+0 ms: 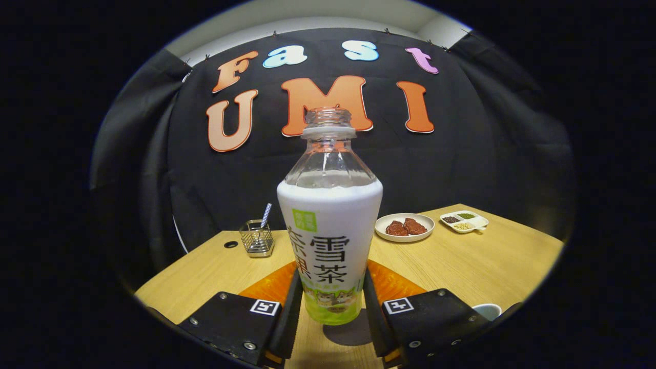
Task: Take the bottle from table, then pour the juice into the cup, finally place the bottle on the coaster
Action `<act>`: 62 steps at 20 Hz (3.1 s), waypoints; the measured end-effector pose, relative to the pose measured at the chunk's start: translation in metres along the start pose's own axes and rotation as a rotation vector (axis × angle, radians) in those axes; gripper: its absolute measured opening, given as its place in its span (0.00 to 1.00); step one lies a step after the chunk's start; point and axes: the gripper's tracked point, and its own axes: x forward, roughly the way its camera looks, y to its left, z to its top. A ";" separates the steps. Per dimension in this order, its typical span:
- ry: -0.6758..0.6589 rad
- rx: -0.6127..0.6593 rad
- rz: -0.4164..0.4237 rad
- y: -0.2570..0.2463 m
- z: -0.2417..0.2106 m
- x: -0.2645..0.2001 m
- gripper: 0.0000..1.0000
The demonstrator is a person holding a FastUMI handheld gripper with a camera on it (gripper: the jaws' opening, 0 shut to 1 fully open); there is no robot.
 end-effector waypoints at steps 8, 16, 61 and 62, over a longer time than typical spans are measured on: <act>0.096 -0.088 -0.027 -0.012 -0.043 0.023 0.59; 0.173 -0.068 -0.025 -0.022 -0.071 0.022 0.59; -0.361 -0.043 0.139 0.149 0.208 -0.267 0.97; -0.363 -0.043 0.132 0.146 0.208 -0.268 0.97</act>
